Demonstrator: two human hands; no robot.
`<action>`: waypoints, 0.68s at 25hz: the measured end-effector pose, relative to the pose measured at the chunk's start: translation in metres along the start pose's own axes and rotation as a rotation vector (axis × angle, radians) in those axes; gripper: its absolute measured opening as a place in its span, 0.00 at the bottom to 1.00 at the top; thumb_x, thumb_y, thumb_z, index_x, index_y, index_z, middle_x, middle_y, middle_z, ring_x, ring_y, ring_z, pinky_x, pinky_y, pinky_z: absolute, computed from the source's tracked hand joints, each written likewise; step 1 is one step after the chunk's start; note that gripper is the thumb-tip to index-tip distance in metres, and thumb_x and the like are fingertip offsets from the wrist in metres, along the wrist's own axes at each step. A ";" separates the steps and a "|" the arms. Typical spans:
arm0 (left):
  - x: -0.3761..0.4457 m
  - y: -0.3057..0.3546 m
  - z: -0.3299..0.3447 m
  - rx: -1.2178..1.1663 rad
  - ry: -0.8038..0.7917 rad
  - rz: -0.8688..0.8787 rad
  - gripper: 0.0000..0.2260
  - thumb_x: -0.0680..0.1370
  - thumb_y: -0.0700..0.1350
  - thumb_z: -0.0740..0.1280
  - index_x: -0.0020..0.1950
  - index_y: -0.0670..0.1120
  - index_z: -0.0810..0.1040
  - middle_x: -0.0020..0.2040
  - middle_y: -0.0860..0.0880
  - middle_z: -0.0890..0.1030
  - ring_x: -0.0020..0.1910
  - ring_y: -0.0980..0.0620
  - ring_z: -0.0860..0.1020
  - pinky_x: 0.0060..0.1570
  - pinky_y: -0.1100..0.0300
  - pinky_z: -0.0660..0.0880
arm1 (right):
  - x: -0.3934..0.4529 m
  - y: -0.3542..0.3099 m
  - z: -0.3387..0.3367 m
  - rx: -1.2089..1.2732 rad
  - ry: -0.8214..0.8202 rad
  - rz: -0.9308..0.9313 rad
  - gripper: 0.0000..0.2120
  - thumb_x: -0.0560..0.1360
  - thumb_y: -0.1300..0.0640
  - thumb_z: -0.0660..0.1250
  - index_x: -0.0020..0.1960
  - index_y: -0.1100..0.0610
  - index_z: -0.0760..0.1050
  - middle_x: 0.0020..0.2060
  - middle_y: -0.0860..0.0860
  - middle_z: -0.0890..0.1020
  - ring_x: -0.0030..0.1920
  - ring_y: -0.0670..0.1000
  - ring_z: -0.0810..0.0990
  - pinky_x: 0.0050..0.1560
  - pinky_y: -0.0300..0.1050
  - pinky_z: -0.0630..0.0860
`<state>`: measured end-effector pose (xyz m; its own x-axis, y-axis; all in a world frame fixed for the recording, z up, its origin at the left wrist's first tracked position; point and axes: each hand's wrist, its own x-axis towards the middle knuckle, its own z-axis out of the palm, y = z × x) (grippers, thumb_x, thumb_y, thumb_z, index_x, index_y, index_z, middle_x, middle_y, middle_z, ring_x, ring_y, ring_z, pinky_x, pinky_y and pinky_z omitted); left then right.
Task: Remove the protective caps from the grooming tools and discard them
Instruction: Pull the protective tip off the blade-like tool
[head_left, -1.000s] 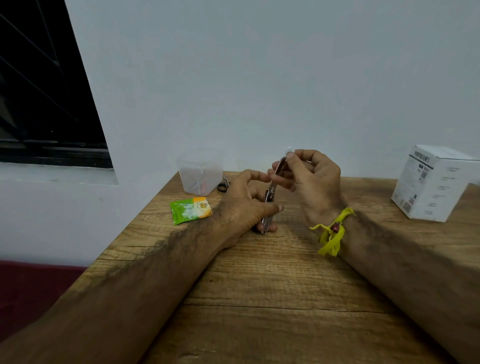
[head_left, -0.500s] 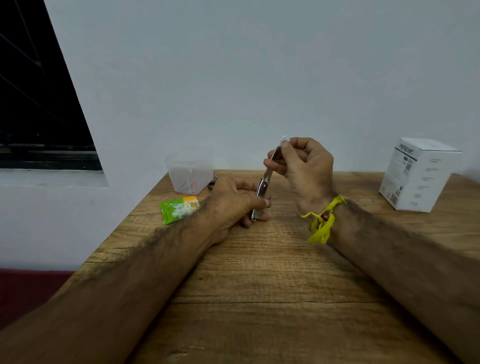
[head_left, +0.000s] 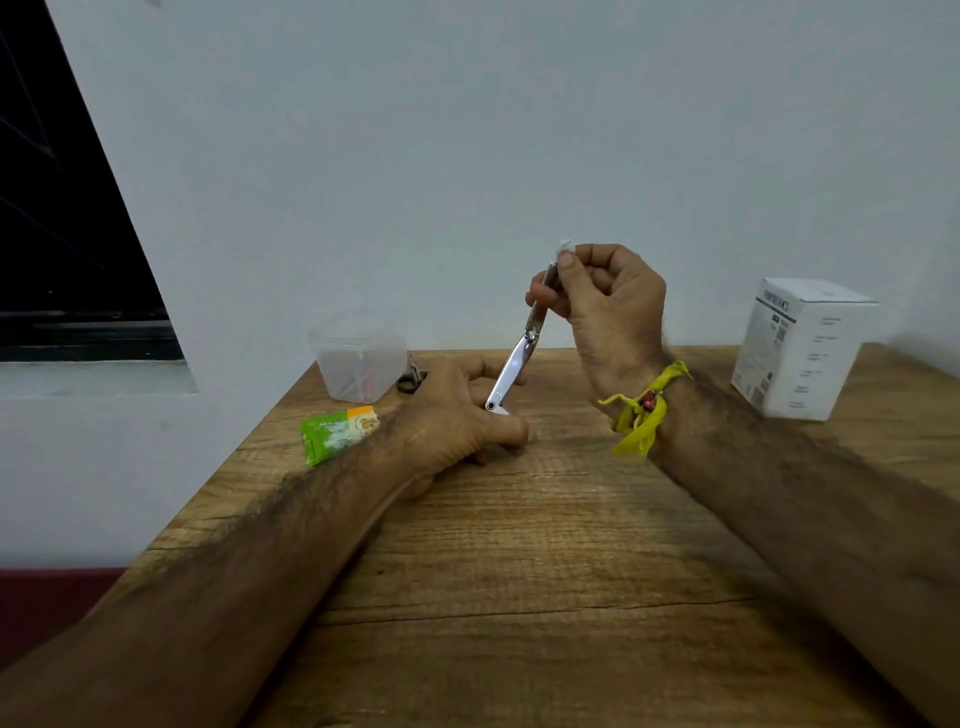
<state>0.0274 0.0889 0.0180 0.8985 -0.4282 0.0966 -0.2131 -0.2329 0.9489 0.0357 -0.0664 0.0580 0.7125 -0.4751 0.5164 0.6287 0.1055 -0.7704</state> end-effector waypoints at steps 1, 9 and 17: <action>0.000 0.001 -0.001 0.004 -0.039 0.000 0.24 0.68 0.32 0.76 0.60 0.48 0.78 0.42 0.36 0.84 0.35 0.47 0.79 0.32 0.58 0.75 | 0.001 0.000 -0.002 -0.007 -0.002 0.002 0.03 0.81 0.66 0.65 0.52 0.67 0.74 0.34 0.58 0.82 0.32 0.52 0.83 0.38 0.42 0.82; -0.002 0.016 -0.010 0.388 -0.228 -0.011 0.17 0.77 0.37 0.64 0.64 0.51 0.75 0.35 0.51 0.76 0.33 0.56 0.75 0.40 0.56 0.75 | 0.004 0.004 -0.008 -0.075 -0.068 0.025 0.03 0.81 0.64 0.65 0.50 0.65 0.74 0.34 0.56 0.83 0.31 0.51 0.83 0.39 0.44 0.82; 0.006 0.005 -0.008 -0.212 -0.034 0.006 0.11 0.84 0.46 0.62 0.62 0.45 0.79 0.49 0.43 0.86 0.42 0.47 0.85 0.36 0.57 0.76 | -0.004 0.002 0.000 -0.028 -0.144 0.033 0.02 0.81 0.64 0.66 0.50 0.64 0.75 0.34 0.56 0.84 0.33 0.51 0.84 0.42 0.44 0.82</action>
<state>0.0345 0.0921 0.0261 0.8834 -0.4587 0.0962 -0.1301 -0.0429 0.9906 0.0336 -0.0646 0.0546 0.7713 -0.3415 0.5370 0.5965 0.0936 -0.7972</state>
